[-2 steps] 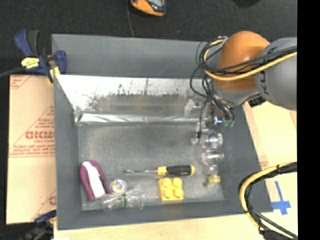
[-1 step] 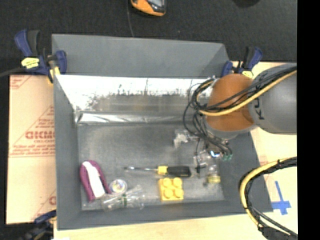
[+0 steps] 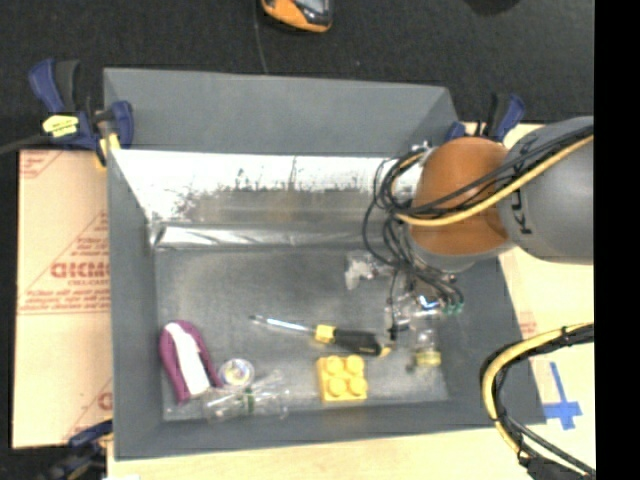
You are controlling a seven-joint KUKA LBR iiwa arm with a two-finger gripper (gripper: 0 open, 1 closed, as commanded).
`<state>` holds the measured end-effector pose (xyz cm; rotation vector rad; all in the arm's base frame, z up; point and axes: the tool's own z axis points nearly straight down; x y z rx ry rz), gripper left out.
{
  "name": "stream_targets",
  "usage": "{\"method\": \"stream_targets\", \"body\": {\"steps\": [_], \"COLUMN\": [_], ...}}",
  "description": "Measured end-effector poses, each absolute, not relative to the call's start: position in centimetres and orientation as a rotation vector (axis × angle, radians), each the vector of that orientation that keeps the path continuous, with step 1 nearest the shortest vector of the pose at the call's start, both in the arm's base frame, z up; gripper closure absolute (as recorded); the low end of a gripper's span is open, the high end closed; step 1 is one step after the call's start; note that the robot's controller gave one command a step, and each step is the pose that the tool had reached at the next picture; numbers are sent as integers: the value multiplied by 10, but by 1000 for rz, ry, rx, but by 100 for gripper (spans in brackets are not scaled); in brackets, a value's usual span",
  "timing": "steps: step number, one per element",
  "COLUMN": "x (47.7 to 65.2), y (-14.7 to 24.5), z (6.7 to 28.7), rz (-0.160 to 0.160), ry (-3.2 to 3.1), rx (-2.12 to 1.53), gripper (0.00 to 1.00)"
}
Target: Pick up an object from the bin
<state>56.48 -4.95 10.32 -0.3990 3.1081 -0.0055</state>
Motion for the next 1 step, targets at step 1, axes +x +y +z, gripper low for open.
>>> {"method": "stream_targets", "body": {"steps": [1], "x": [535], "y": [-41], "z": [100], "rz": [-4], "ry": [3111], "rx": [-438], "gripper": [0]}}
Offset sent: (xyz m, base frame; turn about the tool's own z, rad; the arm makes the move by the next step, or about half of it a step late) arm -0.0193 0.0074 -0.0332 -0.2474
